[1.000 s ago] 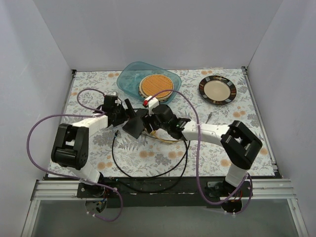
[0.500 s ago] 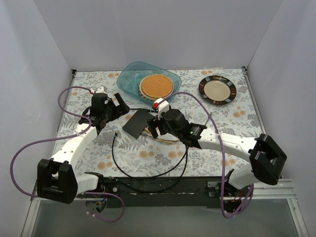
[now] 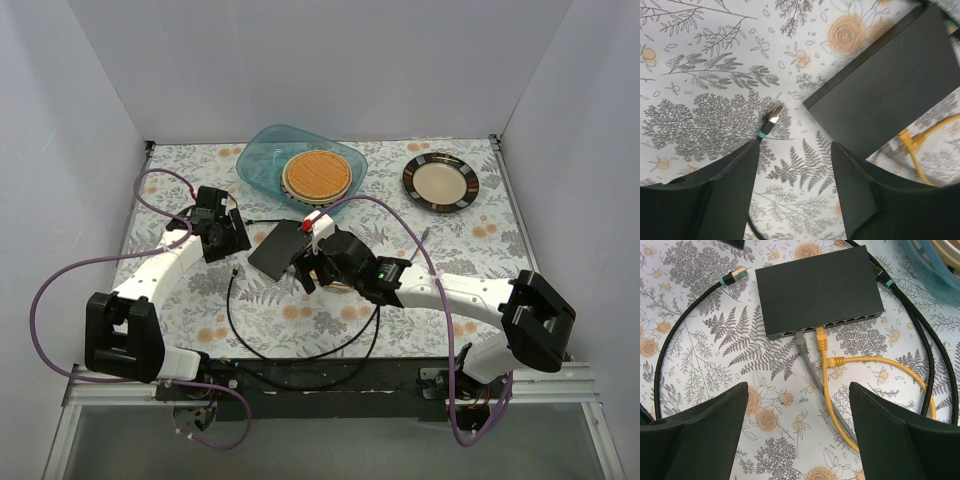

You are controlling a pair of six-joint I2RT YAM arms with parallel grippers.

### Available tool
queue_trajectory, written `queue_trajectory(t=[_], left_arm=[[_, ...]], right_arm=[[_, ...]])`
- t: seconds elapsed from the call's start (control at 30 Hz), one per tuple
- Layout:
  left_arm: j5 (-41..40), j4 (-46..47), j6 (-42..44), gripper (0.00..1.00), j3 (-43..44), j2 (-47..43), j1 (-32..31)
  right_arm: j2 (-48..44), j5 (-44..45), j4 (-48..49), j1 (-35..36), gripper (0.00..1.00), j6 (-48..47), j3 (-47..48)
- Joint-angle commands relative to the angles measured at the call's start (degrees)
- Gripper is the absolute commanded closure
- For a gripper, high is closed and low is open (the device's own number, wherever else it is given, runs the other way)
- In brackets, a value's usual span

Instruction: Insert the plug into the switch port

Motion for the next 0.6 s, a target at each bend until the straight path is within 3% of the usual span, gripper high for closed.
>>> queue_trajectory(t=[0.0,0.4,0.57], left_arm=[[0.5,-4.8,3.1,0.45,2.0,0.7,0.1],[-0.7,-1.0,3.4,0.50,-2.0,9.9,0.1],[-1.0,-0.5,3.6,0.64,-2.3,12.4,0.2]], right_arm=[[-0.6,0.7,1.7,0.1,0.12,1.1,0.1],[-1.6,1.8,1.1,0.1,0.12,1.3,-1.1],[-1.4,2.0,0.7,0.1,0.12,1.2,-1.1]])
